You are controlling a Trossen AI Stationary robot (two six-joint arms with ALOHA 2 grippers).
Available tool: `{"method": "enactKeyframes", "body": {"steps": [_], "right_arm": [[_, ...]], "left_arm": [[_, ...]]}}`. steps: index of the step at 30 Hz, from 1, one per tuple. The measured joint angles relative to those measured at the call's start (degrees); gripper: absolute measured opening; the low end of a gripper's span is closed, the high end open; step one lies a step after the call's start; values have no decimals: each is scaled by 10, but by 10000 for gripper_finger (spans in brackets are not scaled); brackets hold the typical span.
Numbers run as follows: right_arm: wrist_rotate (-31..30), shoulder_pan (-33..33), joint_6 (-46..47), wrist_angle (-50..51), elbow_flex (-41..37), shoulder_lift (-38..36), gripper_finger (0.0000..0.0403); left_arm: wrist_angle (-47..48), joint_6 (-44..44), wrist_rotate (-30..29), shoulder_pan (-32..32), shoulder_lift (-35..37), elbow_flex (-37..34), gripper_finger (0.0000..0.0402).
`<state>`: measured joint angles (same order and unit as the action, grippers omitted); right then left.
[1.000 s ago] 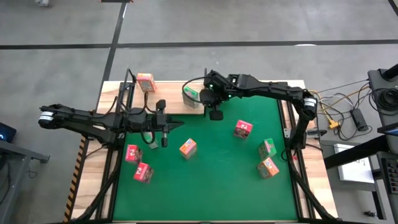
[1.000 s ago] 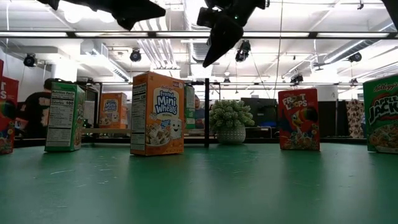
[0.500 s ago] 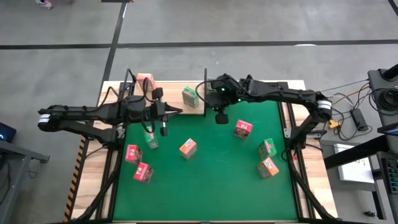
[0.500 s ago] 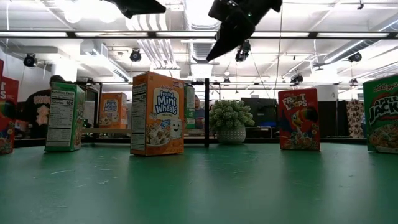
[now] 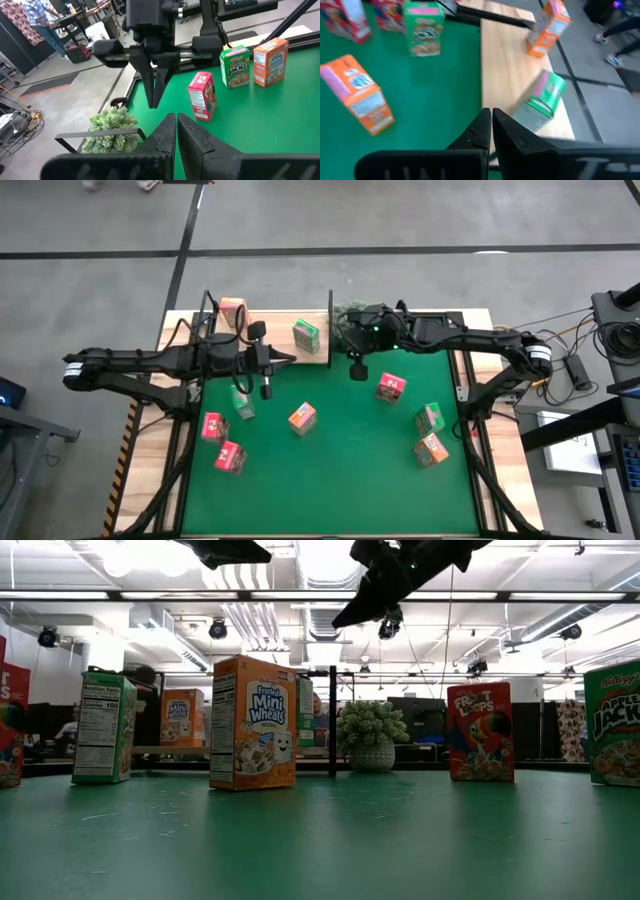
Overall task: Stack cereal on shelf
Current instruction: Put the top green cereal box on the shelf
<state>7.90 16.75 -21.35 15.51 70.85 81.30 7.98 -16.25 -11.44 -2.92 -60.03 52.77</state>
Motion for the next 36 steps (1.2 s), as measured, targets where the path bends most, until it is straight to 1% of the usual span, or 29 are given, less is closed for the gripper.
{"method": "enactKeyframes", "body": {"steps": [4, 8, 12, 18, 24, 29, 32, 36], "right_arm": [[-51, 0, 9, 0, 0, 1, 9], [-55, 2, 17, -2, 18, 12, 9], [-55, 1, 19, -1, 64, 43, 8], [-55, 6, -9, 68, 154, 126, 8], [-55, 19, -23, 146, 235, 198, 8], [-70, 29, -26, 204, 289, 237, 8], [-79, 34, -29, 211, 304, 254, 8], [-81, 37, -37, 218, 307, 261, 8]], "left_arm": [[10, 0, 0, 0, 2, 0, 0], [30, 1, -1, 0, 4, 0, 0], [63, 14, -1, 0, 5, 0, 0], [95, 37, -1, 1, 7, -6, 0], [88, 42, -1, 1, 21, -29, 0], [53, 44, 0, 1, 40, -67, 0], [36, 46, 0, 1, 49, -84, 0], [35, 50, 0, 1, 55, -89, 0]]}}
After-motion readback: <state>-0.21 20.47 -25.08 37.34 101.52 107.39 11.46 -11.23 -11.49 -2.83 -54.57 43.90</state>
